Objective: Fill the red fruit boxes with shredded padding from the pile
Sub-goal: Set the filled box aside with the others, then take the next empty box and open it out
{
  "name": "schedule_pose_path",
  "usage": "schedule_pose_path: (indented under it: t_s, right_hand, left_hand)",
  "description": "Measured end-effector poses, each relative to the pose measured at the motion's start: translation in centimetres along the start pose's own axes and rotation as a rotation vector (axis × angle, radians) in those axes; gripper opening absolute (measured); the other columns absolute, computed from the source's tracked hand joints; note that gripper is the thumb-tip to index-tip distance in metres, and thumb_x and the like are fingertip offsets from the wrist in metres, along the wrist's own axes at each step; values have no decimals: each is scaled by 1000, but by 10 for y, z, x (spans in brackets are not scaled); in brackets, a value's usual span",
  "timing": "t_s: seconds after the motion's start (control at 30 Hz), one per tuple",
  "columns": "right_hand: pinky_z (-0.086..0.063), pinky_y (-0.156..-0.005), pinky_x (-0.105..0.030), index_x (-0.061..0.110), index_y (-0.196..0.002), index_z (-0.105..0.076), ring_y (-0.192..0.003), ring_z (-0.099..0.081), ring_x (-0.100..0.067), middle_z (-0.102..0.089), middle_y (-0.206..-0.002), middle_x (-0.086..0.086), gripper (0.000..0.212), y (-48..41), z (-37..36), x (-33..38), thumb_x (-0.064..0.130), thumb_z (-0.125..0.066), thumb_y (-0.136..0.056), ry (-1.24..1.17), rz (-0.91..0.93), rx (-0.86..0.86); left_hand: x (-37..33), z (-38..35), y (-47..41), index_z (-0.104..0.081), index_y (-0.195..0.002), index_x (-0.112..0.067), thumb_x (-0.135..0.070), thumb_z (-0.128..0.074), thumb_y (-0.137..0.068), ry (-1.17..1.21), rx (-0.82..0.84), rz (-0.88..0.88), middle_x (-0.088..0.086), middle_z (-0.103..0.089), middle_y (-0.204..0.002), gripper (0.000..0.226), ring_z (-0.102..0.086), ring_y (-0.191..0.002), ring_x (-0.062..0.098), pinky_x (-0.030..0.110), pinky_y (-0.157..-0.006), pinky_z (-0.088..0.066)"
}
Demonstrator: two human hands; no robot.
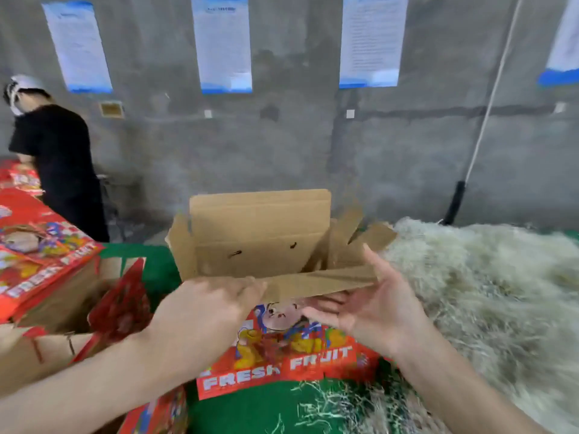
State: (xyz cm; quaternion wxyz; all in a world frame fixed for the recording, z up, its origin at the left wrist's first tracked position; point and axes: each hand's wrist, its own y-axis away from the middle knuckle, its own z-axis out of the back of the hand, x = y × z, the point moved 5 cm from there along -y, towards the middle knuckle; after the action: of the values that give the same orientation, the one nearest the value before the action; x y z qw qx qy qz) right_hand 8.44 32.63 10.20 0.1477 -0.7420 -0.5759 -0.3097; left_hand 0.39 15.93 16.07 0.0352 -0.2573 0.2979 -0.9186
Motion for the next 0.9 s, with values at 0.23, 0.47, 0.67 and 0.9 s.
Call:
schedule_pose_path:
  t_s: [0.23, 0.47, 0.67, 0.9]
  right_hand:
    - [-44, -88, -61, -5, -91, -70, -108, -55, -49, -56, -122, -29, 46, 69, 80, -12, 1, -80, -46, -81, -16, -99]
    - [-38, -101, -54, -4, -122, -55, -125, -41, -45, -43, -136, -29, 54, 109, 146, -82, 5, -73, -73, -21, -268, -45]
    - [-42, -96, -54, 3, -131, -47, -113, -50, -45, -49, -129, -30, 85, 140, 230, -126, 29, -86, -59, 146, -538, -304]
    - [-53, -78, -44, 7, -119, -50, -105, -58, -34, -56, -120, -19, 71, 112, 269, -85, 37, -80, -62, 462, -323, -668]
  left_hand:
    - [-72, -26, 12, -76, -79, -5, 3, -72, -34, 198, 71, -116, 1, -72, -69, 46, -62, -44, 15, 16, -29, -37]
    - [-112, -63, 71, -77, -87, -6, -2, -32, -69, 350, 201, -132, 6, -74, -88, 48, -72, -77, 17, 27, -60, -58]
    - [-144, -126, 138, -56, -119, -33, -70, -15, -84, 622, 986, -8, -11, -59, -122, 65, -54, -111, 13, 30, -92, -44]
    - [-98, -179, 96, -22, -147, -27, -40, -54, -90, 509, 657, 336, -2, -3, -157, 67, -8, -143, 18, 37, -116, -9]
